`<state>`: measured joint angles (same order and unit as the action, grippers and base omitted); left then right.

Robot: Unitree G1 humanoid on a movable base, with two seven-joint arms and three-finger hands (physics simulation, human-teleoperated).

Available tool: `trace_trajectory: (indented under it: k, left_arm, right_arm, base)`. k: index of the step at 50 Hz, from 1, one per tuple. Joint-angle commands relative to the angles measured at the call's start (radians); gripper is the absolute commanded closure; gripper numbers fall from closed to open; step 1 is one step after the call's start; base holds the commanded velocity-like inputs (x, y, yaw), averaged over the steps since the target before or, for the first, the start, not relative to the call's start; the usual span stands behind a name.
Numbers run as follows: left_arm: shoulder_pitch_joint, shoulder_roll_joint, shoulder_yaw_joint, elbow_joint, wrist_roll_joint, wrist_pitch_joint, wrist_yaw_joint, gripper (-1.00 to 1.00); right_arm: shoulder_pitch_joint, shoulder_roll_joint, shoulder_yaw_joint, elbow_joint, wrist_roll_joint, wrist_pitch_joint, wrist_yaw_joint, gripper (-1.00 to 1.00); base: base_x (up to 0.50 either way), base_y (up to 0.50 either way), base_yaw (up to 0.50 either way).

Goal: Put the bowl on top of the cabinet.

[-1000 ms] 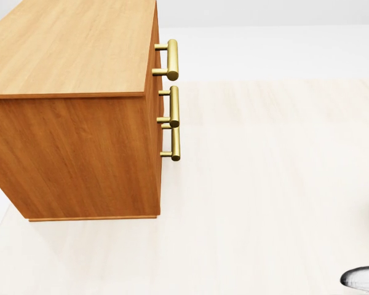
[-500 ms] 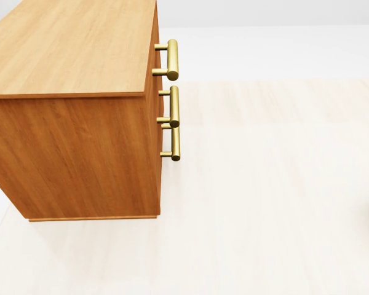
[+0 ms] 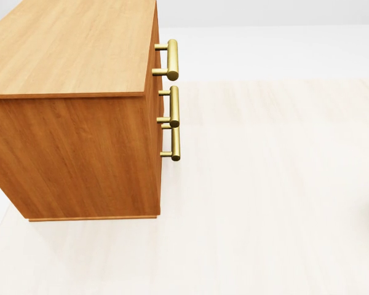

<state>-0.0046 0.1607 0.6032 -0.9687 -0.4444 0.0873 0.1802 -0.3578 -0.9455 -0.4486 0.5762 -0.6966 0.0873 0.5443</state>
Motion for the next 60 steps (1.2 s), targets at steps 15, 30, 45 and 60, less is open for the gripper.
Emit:
trace_trajectory:
  k: [15,30,45,60]
  left_arm:
    - [-0.003,-0.007,-0.011,0.030,0.011,0.000,0.005,-1.00]
    - [-0.001,-0.010,-0.018,0.042,0.019,0.000,0.000,-1.00]
    - [-0.001,-0.005,-0.005,0.039,0.002,0.000,0.005,-1.00]
    - [-0.004,-0.001,-0.003,0.036,-0.002,0.000,0.010,-1.00]
  right_arm:
    - [0.027,0.028,0.060,0.117,-0.131,0.000,0.127,-1.00]
    - [-0.088,0.083,0.133,0.163,-0.165,0.000,0.134,-1.00]
    - [-0.198,0.148,0.228,0.252,-0.197,0.000,0.102,-1.00]
    - [-0.161,0.173,0.236,0.329,-0.159,0.000,0.052,-1.00]
  base:
    - [0.00,0.00,0.00]
    - [0.00,0.00,0.00]
    - [0.00,0.00,0.00]
    - [0.00,0.00,0.00]
